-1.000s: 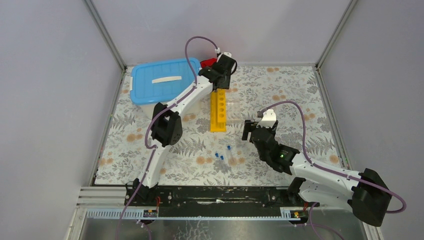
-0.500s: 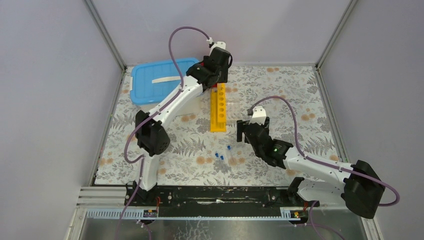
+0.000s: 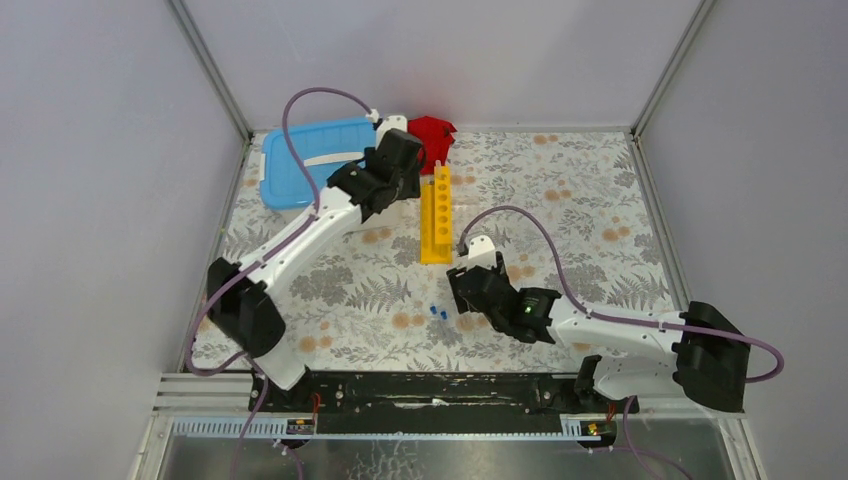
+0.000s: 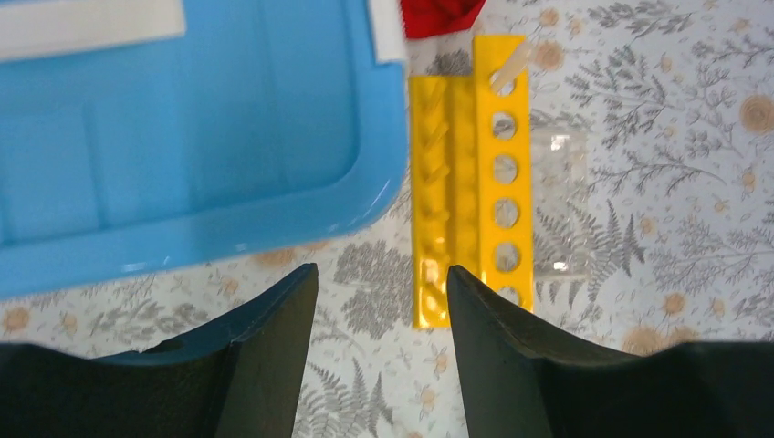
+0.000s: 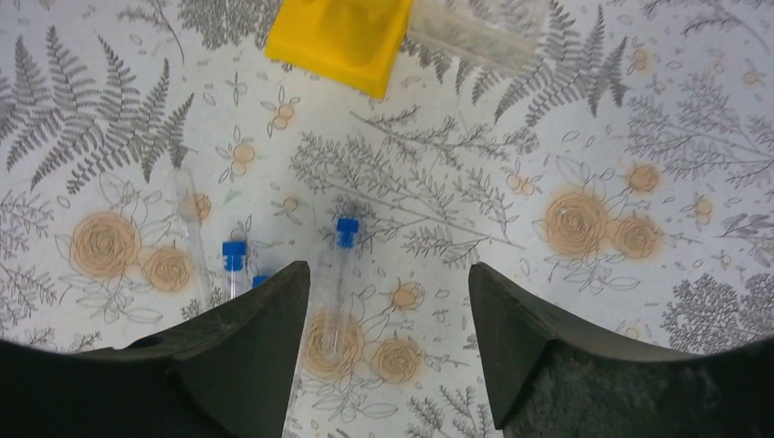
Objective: Organize the chemistry lab equipment
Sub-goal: Pick up the test tube at the center of the board.
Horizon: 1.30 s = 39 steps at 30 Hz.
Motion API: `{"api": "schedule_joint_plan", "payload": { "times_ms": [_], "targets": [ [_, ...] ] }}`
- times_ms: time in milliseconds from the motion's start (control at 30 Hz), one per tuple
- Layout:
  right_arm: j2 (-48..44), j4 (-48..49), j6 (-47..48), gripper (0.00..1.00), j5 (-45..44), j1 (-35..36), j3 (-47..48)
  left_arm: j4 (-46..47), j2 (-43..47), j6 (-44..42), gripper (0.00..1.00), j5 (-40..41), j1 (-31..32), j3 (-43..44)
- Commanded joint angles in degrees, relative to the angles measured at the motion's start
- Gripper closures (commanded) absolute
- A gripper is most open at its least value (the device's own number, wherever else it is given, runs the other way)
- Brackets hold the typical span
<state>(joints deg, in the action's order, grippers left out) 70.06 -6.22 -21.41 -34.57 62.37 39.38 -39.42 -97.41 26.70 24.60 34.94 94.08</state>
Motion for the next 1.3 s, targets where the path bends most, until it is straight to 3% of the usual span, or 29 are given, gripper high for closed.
{"api": "schedule_joint_plan", "payload": {
  "times_ms": [0, 267, 500, 1267],
  "targets": [
    [0.9, -3.6, -5.2, 0.3, -1.8, 3.0, 1.0, 6.0, 8.5, 3.8, 0.38, 0.1, 0.0, -8.7],
    [2.7, -7.9, -12.7, 0.42, -3.1, 9.6, 0.1, 8.5, 17.2, 7.7, 0.39, -2.2, 0.8, -21.8],
    [4.5, -9.6, -19.3, 0.54, -2.5, 13.1, -0.8, 9.0, 20.6, 9.0, 0.39, -2.6, 1.6, -25.7],
    [10.5, -4.9, -24.0, 0.61, 2.0, 14.7, -3.1, 10.5, 21.7, 9.7, 0.39, -3.0, 3.2, -28.8]
  ]
}}
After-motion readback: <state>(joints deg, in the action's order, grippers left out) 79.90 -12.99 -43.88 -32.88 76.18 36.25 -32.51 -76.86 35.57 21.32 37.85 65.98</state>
